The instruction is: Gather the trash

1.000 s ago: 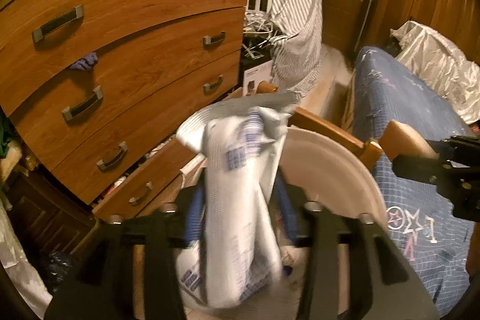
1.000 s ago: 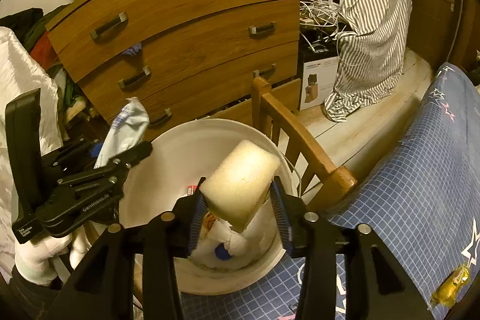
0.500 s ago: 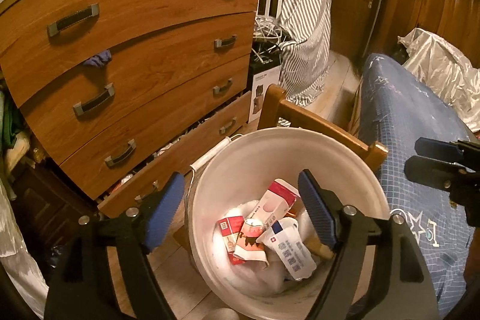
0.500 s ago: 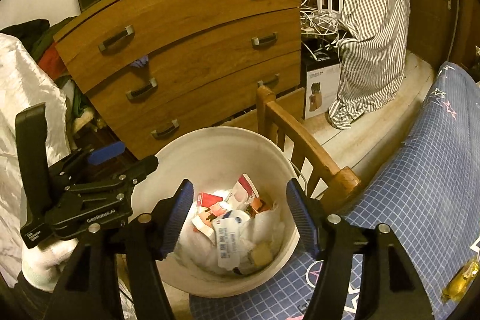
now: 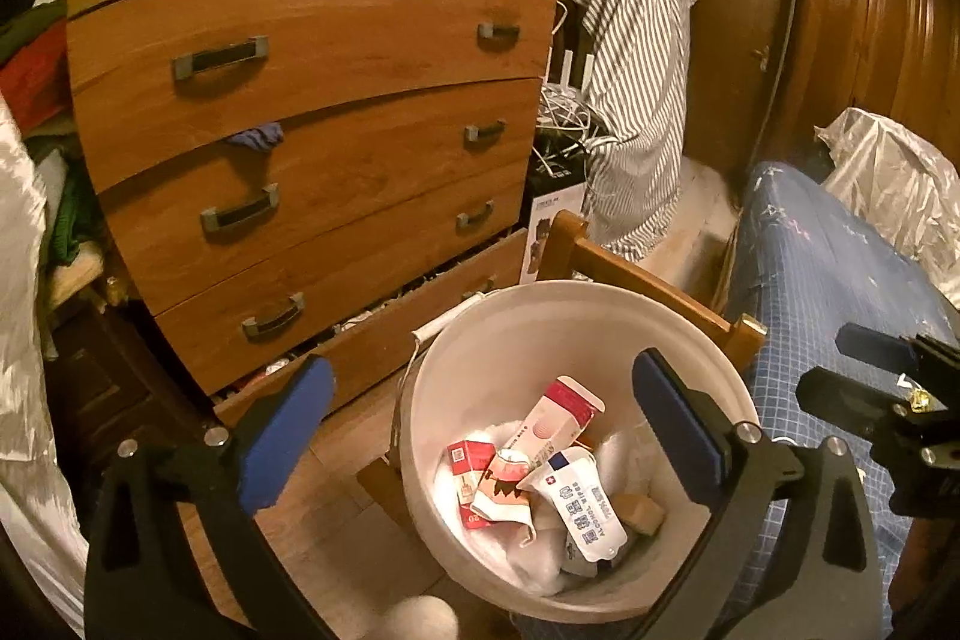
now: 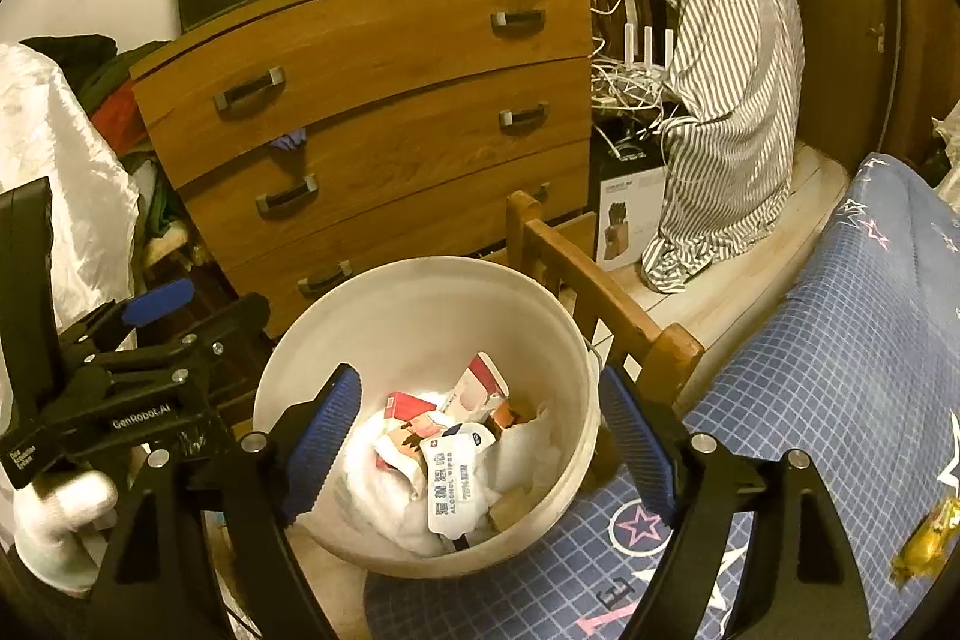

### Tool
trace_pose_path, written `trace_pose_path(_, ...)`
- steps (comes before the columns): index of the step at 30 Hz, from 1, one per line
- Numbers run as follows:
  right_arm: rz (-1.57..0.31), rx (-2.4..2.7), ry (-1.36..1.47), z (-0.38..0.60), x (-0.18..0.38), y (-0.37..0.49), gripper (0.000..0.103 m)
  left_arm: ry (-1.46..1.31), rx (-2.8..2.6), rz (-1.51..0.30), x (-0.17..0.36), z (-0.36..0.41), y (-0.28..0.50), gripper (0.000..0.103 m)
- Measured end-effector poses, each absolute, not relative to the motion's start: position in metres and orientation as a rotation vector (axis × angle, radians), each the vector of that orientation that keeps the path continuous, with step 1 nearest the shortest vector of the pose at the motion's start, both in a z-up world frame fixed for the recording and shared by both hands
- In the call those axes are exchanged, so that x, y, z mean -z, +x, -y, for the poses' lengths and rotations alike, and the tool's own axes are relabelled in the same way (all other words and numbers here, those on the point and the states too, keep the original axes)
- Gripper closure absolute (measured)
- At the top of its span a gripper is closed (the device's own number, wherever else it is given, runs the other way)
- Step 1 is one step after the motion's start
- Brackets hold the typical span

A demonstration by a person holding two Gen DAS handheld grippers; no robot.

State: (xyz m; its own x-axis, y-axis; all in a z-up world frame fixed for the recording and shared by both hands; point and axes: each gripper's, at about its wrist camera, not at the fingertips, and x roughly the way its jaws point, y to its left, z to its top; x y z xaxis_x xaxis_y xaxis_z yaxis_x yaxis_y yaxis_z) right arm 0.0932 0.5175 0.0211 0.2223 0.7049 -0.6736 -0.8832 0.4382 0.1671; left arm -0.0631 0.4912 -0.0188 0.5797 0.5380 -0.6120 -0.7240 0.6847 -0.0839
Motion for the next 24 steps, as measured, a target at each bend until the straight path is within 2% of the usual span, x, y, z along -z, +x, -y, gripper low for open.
trace_pose_path(24, -0.585, -1.113, -0.198, -0.424, -0.058, 0.036, 0.017, -0.255, -0.797, -0.535, -0.003, -0.429, -0.099, 0.006)
